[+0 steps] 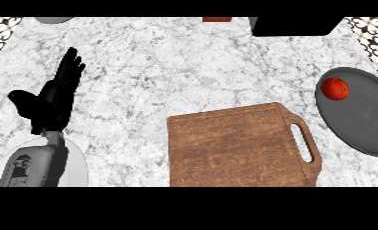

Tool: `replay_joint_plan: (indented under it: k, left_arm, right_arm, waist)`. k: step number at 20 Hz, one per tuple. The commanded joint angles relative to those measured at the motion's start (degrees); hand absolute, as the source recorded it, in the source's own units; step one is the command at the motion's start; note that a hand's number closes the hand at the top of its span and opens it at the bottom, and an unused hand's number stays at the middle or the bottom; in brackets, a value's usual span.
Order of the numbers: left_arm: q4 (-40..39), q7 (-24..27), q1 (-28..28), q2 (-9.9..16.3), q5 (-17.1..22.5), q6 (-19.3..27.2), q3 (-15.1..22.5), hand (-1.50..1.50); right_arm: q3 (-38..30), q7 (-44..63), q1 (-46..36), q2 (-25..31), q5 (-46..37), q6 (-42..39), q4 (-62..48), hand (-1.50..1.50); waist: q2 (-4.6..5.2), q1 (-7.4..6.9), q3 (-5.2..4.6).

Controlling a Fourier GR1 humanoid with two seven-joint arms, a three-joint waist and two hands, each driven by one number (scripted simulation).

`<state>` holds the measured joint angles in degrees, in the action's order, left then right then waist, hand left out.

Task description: Pick the tomato from the cutting board and place it in the pan

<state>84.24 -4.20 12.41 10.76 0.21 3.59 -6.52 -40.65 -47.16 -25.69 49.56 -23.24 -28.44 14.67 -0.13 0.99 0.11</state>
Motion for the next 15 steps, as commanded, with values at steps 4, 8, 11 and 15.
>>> replay_joint_plan:
  k: [4, 8, 11, 15]
  left_arm:
    - [-0.76, 1.13, -0.75, 1.01, 1.11, -0.27, -2.19, 0.00]
    - [1.34, 0.68, -2.49, -0.10, 0.20, 0.87, -1.19, 0.00]
    - [1.10, 1.06, -2.96, 1.08, 1.28, -1.09, -1.70, 0.00]
    - [1.25, -0.54, -1.73, 1.35, 1.65, -1.11, -1.96, 0.00]
  right_arm:
    - [-0.85, -12.79, 9.51, 5.65, 4.68, -19.75, 2.39, -1.50]
    - [-1.14, -10.65, 12.90, 6.88, 7.82, -21.70, 3.92, -1.50]
    - [-0.06, -9.38, 14.89, 8.47, 9.38, -23.81, 6.81, -1.50]
    - [1.21, -10.91, 19.45, 7.79, 11.12, -21.59, 10.29, -1.50]
  waist:
    - [-0.49, 1.99, -0.02]
    - [-0.59, 1.64, -0.01]
    - [-0.74, 1.78, -0.12]
    - [-0.49, 1.41, -0.01]
